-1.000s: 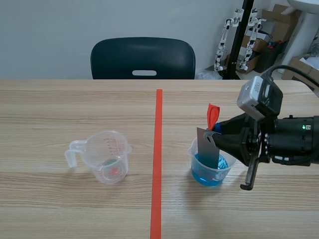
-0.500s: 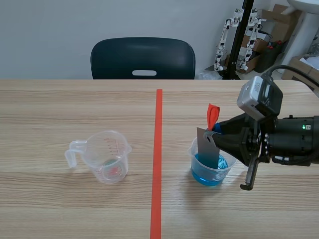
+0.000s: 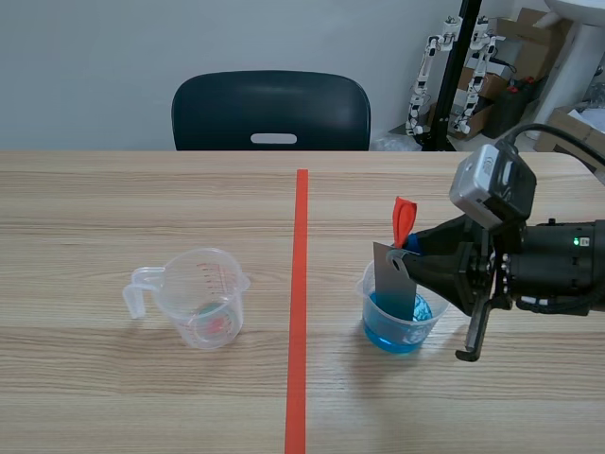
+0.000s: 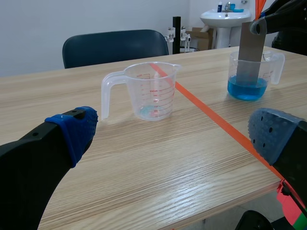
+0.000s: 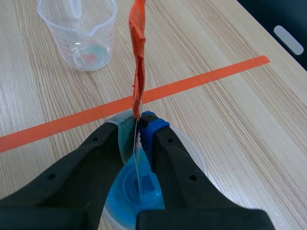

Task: Do the redox reaction experiment. raise the plate out of the solution

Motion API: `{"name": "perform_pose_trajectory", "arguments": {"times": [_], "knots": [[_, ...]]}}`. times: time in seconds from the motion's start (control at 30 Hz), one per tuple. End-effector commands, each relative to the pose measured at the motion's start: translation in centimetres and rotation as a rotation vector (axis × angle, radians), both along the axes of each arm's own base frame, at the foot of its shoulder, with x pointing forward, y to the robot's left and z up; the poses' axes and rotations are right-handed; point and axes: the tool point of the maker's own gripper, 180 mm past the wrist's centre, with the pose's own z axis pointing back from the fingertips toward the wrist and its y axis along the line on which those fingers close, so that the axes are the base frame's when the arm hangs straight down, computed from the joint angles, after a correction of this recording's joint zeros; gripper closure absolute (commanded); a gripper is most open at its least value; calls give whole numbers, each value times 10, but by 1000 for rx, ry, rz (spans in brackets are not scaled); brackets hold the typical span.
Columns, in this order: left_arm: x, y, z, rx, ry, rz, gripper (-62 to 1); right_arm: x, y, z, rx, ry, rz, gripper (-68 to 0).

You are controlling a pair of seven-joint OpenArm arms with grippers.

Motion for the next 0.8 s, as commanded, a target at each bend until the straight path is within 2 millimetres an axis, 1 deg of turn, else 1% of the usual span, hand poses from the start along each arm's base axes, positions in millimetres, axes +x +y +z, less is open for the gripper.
{"name": "perform_pose_trajectory", "arguments": {"times": [0.0, 0.33, 0.5, 0.57, 0.67, 0.77], "knots": [[-1, 2, 11, -12, -52, 4, -623, 3, 0, 8, 9, -16, 7, -6], [2, 2, 11, -11, -61, 0, -623, 3, 0, 8, 9, -17, 8, -6], [8, -4, 12, -9, -75, -99, -623, 4, 0, 10, 12, -22, 7, -6], [11, -6, 13, -25, -72, -152, -623, 7, -2, 14, 16, -34, 1, -6], [14, -7, 15, -75, -55, -223, -623, 12, -3, 26, 41, -61, -10, -6], [22, -5, 23, -104, -66, -261, -623, 16, -4, 38, 61, -90, -21, -6]]}}
